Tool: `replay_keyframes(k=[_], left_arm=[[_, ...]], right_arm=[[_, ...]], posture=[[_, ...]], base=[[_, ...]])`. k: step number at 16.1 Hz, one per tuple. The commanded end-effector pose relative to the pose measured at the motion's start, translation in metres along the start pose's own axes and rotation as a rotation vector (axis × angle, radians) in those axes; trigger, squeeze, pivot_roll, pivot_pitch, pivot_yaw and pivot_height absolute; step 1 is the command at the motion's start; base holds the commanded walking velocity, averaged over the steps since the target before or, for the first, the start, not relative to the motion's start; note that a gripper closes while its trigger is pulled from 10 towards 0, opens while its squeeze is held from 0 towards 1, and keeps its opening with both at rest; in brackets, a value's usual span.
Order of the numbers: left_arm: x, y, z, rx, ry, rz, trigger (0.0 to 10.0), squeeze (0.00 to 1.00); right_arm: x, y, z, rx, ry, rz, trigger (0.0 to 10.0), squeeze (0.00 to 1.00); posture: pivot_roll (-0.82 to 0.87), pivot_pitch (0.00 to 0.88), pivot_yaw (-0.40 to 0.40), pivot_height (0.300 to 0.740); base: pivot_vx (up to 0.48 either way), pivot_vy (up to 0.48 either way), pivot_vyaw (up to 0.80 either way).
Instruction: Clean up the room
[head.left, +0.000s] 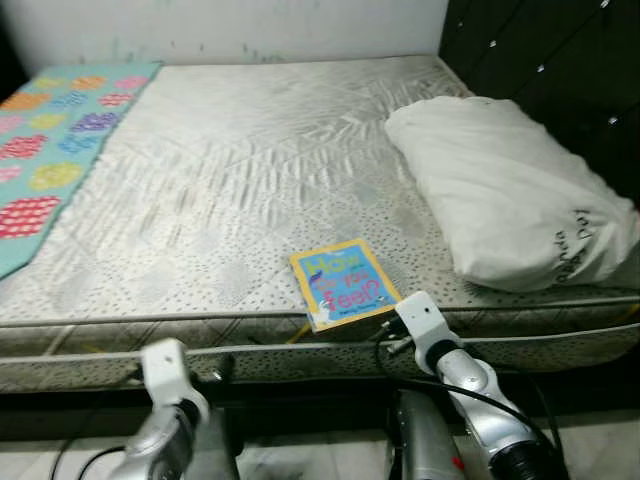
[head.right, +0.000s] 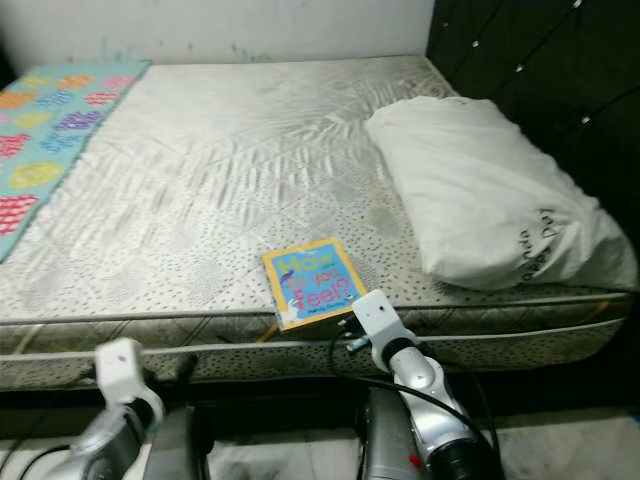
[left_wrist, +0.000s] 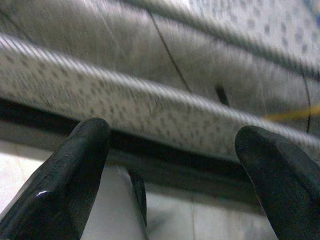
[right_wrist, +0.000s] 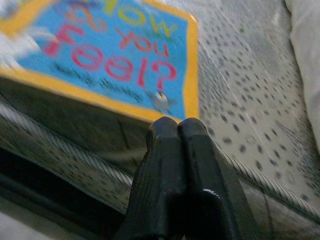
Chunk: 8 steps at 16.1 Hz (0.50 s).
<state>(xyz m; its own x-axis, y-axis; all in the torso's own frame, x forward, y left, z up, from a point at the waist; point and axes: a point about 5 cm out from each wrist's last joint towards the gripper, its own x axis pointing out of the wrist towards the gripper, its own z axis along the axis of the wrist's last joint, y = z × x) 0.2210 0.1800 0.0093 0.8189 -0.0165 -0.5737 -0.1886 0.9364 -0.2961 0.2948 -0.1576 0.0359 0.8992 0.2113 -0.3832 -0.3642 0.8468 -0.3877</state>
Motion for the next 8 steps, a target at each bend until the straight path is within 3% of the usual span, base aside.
replay_keyframes(k=[1, 2, 3, 4, 6, 8], left_arm=[[0.002, -0.003, 0.003, 0.018, 0.002, -0.017, 10.0, 0.00], [0.002, -0.007, 0.001, 0.019, 0.012, -0.026, 10.0, 0.00], [0.001, -0.012, -0.003, 0.030, 0.034, -0.045, 10.0, 0.00], [0.000, -0.014, -0.004, 0.035, 0.042, -0.054, 10.0, 0.00], [0.001, -0.021, -0.006, 0.051, 0.071, -0.087, 10.0, 0.00], [0.000, -0.023, -0.007, 0.066, 0.082, -0.106, 10.0, 0.00]], right_arm=[[0.004, -0.014, 0.008, -0.035, -0.007, -0.052, 10.0, 0.00], [0.004, -0.022, 0.005, -0.086, 0.014, -0.057, 10.0, 0.00], [0.005, -0.025, 0.003, -0.182, 0.035, 0.024, 10.0, 0.00], [0.004, -0.022, 0.003, -0.204, 0.046, 0.090, 10.0, 0.00], [-0.004, -0.004, -0.004, -0.327, 0.066, 0.357, 10.0, 0.00], [-0.009, 0.002, -0.006, -0.303, 0.067, 0.444, 10.0, 0.00]], posture=[[0.01, 0.000, 0.012, 0.519], [0.01, 0.000, 0.012, 0.519], [0.01, 0.000, 0.015, 0.519], [0.01, 0.000, 0.017, 0.519], [0.00, 0.000, 0.024, 0.519], [0.00, 0.000, 0.027, 0.519]], base=[[0.000, 0.000, 0.00], [0.000, 0.000, 0.00], [0.000, 0.000, 0.00], [0.000, 0.000, 0.00], [0.000, 0.000, 0.00], [0.000, 0.000, 0.00]])
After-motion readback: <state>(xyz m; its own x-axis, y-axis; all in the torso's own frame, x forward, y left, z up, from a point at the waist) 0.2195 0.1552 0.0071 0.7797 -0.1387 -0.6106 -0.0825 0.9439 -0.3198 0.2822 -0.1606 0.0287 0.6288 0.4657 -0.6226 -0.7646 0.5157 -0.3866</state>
